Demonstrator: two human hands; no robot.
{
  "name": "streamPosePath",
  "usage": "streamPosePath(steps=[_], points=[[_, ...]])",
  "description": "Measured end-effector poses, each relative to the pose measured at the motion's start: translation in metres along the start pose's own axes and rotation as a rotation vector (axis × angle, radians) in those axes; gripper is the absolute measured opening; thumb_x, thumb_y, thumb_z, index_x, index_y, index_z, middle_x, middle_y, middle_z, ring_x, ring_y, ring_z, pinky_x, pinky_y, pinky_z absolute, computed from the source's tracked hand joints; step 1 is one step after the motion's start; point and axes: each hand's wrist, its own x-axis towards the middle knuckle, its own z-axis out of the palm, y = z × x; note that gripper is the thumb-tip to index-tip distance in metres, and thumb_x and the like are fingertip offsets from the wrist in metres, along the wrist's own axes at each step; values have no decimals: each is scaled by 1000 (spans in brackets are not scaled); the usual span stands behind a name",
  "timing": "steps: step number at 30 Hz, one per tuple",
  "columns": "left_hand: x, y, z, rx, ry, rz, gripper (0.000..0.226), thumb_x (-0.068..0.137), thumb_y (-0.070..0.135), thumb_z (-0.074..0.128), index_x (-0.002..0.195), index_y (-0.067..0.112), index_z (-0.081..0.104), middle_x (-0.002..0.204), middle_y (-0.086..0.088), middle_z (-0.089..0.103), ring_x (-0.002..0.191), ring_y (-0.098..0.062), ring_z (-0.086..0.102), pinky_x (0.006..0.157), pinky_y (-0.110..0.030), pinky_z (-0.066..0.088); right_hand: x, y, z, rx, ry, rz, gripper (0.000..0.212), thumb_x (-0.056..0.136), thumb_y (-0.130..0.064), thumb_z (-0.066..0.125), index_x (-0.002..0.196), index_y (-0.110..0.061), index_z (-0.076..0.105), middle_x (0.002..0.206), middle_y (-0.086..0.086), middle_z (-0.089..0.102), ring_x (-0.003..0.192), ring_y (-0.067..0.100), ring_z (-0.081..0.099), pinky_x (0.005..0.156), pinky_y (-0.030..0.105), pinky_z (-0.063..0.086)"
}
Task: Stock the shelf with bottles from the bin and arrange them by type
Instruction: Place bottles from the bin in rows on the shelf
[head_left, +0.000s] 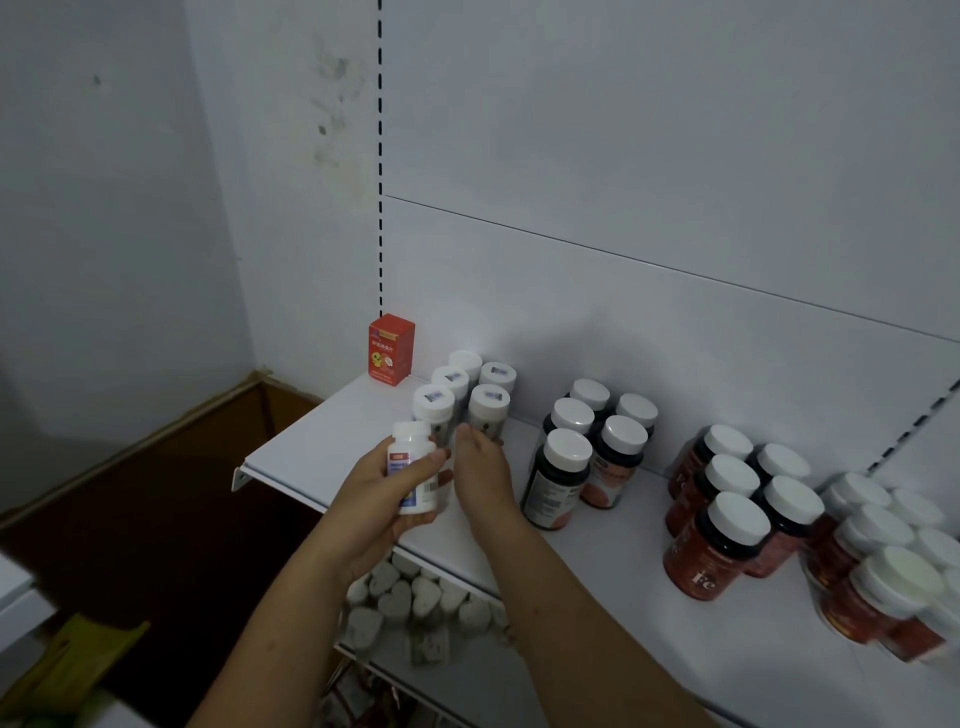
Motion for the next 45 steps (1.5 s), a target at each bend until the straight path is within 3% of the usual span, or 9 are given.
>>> streamPosePath(steps=[10, 15, 18, 20, 23, 27, 32, 38, 45], points=[[-13, 9, 4, 74, 64, 87, 56, 79, 38, 74, 133, 31, 59, 121, 5, 75, 100, -7, 76, 69, -25, 62, 8, -4, 3, 108, -13, -56, 43, 113, -37, 33, 144, -16, 55, 130, 6, 61, 114, 20, 59, 104, 35, 47], [-16, 10, 7, -60, 90, 112, 52, 80, 41, 69, 131, 31, 62, 122, 2, 76, 108, -19, 76, 79, -38, 65, -8, 10, -1, 184, 17, 9, 55, 103, -61, 42, 142, -25, 58, 138, -5, 59, 131, 18, 55, 119, 43, 40], [-21, 9, 8, -331, 68, 64, 50, 87, 34, 63, 136, 21, 61, 120, -2, 78, 108, -26, 76, 76, -43, 66, -42, 16, -14, 338, -29, -14, 35, 110, -40, 46, 134, -21, 62, 132, -8, 65, 127, 12, 58, 116, 43, 46], [-30, 12, 13, -378, 21, 59, 63, 80, 36, 74, 138, 19, 59, 118, -4, 79, 107, -28, 77, 73, -41, 66, -77, 7, -32, 312, -72, -137, 29, 111, -28, 46, 130, -22, 67, 126, -11, 72, 122, 9, 65, 106, 36, 54], [-52, 24, 38, -216, -90, 129, 47, 89, 36, 65, 135, 27, 64, 122, -6, 77, 113, -30, 74, 80, -41, 65, -118, -5, -64, 137, -102, -355, 27, 108, -27, 55, 133, -24, 65, 124, -11, 73, 119, 11, 68, 101, 34, 56], [-72, 30, 92, -49, -198, 208, 24, 84, 39, 66, 101, 40, 83, 110, -2, 80, 103, -26, 77, 82, -42, 66, -150, -10, -114, -15, 11, -443, 43, 96, -35, 73, 137, -28, 62, 124, -10, 71, 113, 13, 69, 95, 35, 58], [-91, 11, 167, 289, -387, 417, 40, 96, 41, 64, 134, 31, 66, 124, 9, 75, 116, -15, 71, 94, -36, 61, -191, -6, -193, 18, 190, -436, 38, 92, -23, 78, 129, -25, 67, 113, -9, 75, 102, 12, 73, 84, 29, 60], [-114, -25, 243, 747, -522, 679, 50, 98, 63, 56, 145, 48, 47, 140, 34, 53, 132, 4, 51, 102, -12, 43, -247, 30, -288, 34, 429, -365, 45, 83, -40, 79, 125, -25, 69, 111, -11, 76, 100, 9, 73, 83, 28, 60], [-168, -72, 347, 1063, -586, 825, 69, 96, 78, 40, 153, 38, 41, 150, 18, 47, 137, -7, 47, 110, -38, 46, -341, 80, -405, 9, 634, -249, 35, 87, -25, 83, 118, -28, 69, 101, -16, 74, 89, -1, 70, 72, 12, 52]])
